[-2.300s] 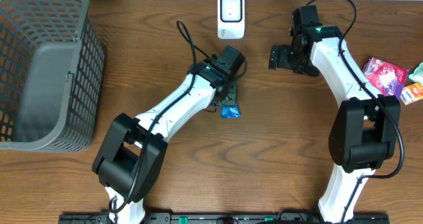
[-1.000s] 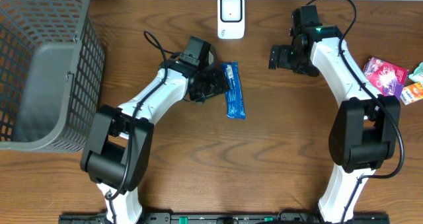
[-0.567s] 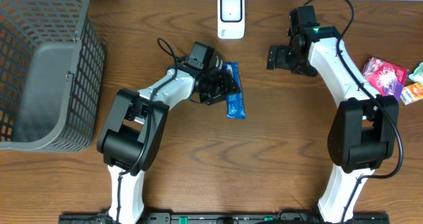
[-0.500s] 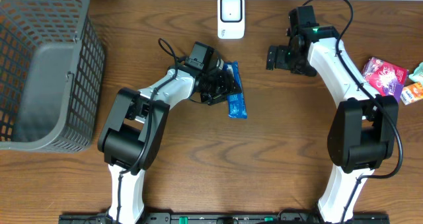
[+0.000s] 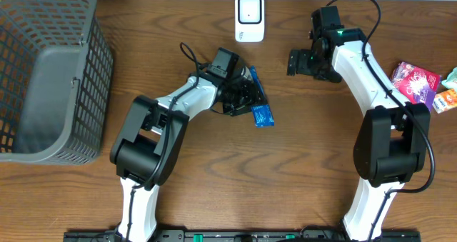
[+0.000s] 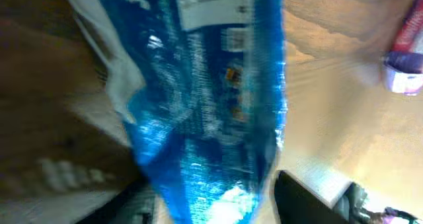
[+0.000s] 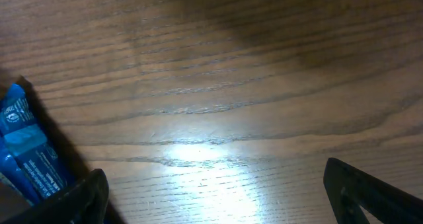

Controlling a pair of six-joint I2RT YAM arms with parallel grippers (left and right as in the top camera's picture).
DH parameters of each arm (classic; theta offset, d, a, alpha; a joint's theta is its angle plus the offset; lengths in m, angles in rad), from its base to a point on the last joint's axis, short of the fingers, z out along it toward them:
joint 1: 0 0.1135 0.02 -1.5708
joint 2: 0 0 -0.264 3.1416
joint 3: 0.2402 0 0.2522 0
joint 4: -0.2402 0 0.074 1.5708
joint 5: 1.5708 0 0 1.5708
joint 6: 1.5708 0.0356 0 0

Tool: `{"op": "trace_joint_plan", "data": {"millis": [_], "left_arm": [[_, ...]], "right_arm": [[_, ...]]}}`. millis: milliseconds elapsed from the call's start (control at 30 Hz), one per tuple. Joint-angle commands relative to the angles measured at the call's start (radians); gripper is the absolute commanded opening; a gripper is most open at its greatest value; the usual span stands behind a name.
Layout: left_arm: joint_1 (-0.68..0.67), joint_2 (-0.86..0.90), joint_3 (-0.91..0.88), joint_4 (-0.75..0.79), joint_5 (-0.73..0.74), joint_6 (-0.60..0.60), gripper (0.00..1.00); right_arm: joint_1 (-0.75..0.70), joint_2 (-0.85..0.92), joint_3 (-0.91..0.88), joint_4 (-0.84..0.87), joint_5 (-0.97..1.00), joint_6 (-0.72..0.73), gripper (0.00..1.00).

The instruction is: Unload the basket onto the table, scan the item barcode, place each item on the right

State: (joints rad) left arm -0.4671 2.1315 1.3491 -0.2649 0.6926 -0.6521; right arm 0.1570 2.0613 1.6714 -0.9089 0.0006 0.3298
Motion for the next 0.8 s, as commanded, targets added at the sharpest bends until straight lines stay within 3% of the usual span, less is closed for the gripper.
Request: {"op": "trace_joint_plan", "data": {"millis": [0,100,200,533,767], "left_arm": [[-0.008,0.054,-0.021,-0.021,-0.159,0.011,0.46],[-0.008,0.054,-0.021,-0.022,-0.205,0.011,0.32],[-0.008,0.054,-0.021,-0.027,-0.216,0.011,0.08],[0.064,-0.045,-0.015,-0.190,-0.257,0.047,0.07],[0.104,-0.257,-0.015,-0.399,-0.719,0.175,0.07]], "right_arm": [[0.008,-0.014,-0.005,0.000,0.013,0.014,0.99],[0.008,-0.014,-0.005,0.000,0.013,0.014,0.99],[0.008,-0.014,-0.005,0.000,0.013,0.014,0.99],[0.008,-0.014,-0.005,0.000,0.013,0.014,0.99],[0.008,-0.014,-0.005,0.000,0.013,0.014,0.99]]}}
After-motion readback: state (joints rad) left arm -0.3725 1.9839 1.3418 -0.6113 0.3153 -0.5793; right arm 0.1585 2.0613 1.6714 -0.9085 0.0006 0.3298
